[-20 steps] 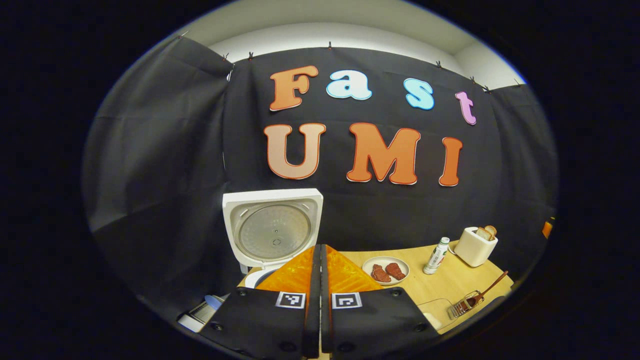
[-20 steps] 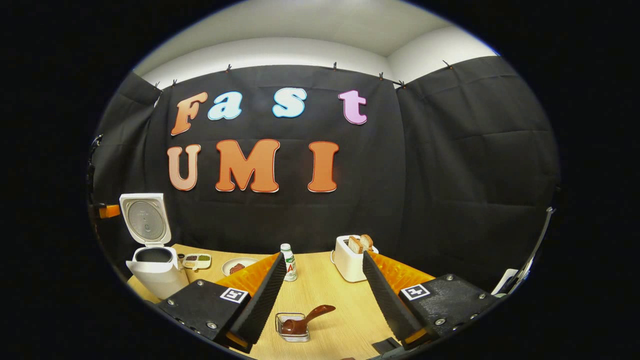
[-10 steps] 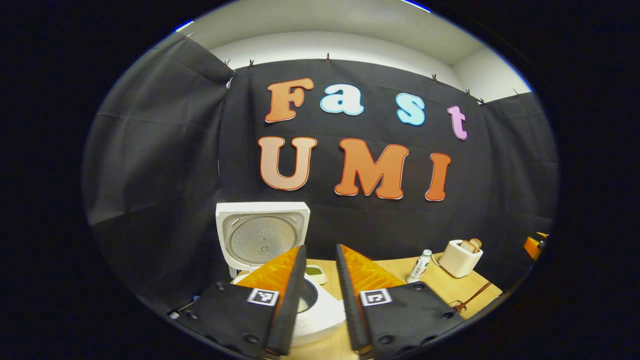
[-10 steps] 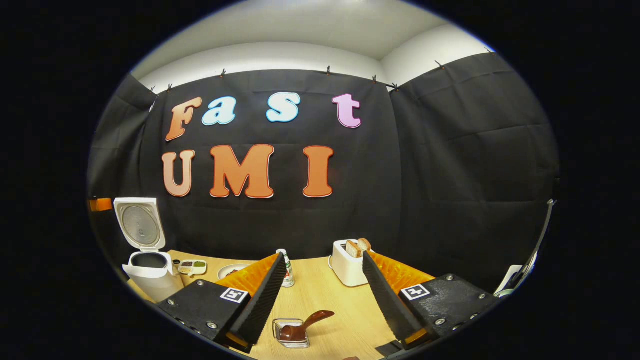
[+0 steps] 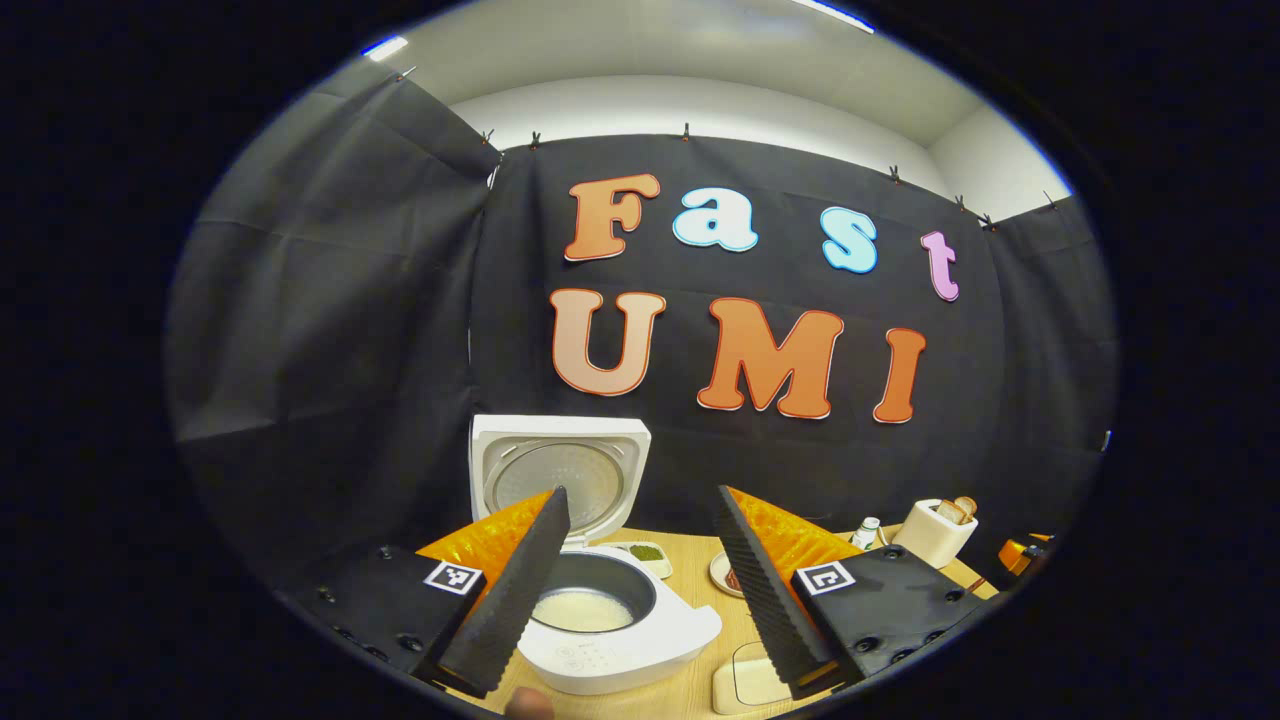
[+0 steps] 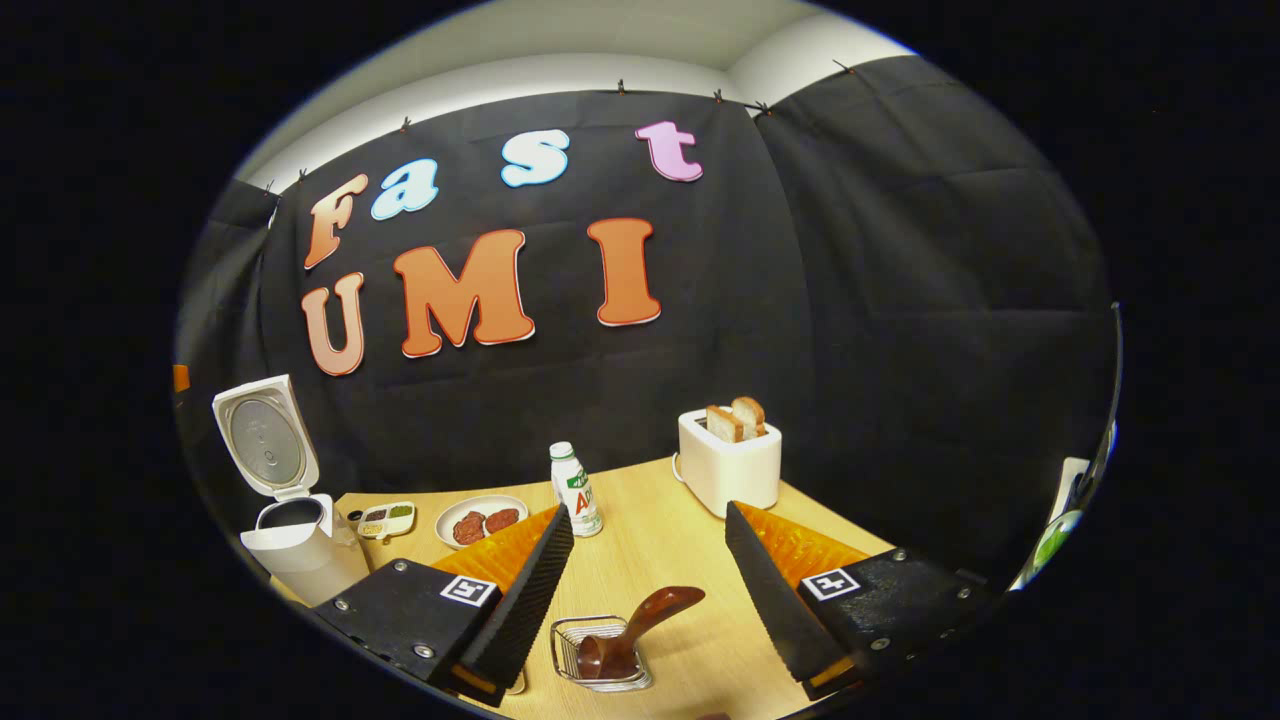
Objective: Close the left gripper, press the button to open the rice cooker; take a wooden spoon from the chopstick holder with the right hand, scoop a spoonful of rice and pour it into the rice cooker, then put the wooden spoon back into the chopstick holder.
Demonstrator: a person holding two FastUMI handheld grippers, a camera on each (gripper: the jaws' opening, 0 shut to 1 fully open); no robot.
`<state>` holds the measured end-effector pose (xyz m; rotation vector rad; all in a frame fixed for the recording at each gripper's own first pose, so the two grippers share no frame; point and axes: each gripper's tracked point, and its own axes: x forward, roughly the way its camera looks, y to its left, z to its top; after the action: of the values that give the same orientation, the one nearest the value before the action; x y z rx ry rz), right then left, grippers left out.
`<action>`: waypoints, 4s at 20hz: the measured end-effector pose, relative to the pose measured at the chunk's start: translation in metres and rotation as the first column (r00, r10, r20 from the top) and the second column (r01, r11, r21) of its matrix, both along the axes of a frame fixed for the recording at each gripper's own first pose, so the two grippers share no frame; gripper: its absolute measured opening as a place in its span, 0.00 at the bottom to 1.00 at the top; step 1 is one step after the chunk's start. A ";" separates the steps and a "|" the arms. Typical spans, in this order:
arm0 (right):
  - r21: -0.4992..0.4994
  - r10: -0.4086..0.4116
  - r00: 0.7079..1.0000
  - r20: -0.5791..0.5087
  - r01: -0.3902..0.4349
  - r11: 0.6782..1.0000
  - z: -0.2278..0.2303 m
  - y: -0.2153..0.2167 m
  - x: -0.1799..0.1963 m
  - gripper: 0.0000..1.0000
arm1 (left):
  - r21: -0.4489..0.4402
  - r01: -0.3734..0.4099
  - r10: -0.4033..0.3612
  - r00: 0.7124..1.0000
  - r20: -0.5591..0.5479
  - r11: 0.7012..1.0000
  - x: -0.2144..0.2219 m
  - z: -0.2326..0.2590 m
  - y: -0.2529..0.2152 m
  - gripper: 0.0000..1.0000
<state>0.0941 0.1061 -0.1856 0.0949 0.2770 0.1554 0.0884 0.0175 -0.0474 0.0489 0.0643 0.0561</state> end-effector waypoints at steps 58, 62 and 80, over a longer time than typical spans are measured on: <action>0.019 0.332 0.913 -0.238 -0.338 0.941 -0.042 0.214 -0.081 0.04 | 0.048 -0.071 0.073 0.996 -0.044 0.996 -0.033 -0.019 0.064 0.99; -0.134 0.324 0.918 -0.227 -0.359 0.924 -0.066 0.220 -0.086 0.04 | 0.059 -0.074 0.077 0.995 -0.062 0.996 -0.033 -0.026 0.068 0.99; 0.368 0.316 0.844 -0.434 -0.153 0.917 -0.123 0.242 -0.094 0.04 | 0.030 -0.113 0.115 0.989 -0.091 0.993 -0.042 -0.040 0.087 0.99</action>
<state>-0.0003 0.3482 -0.3081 0.4304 0.7729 0.4288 0.0463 0.1046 -0.0870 0.0730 0.1595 0.1689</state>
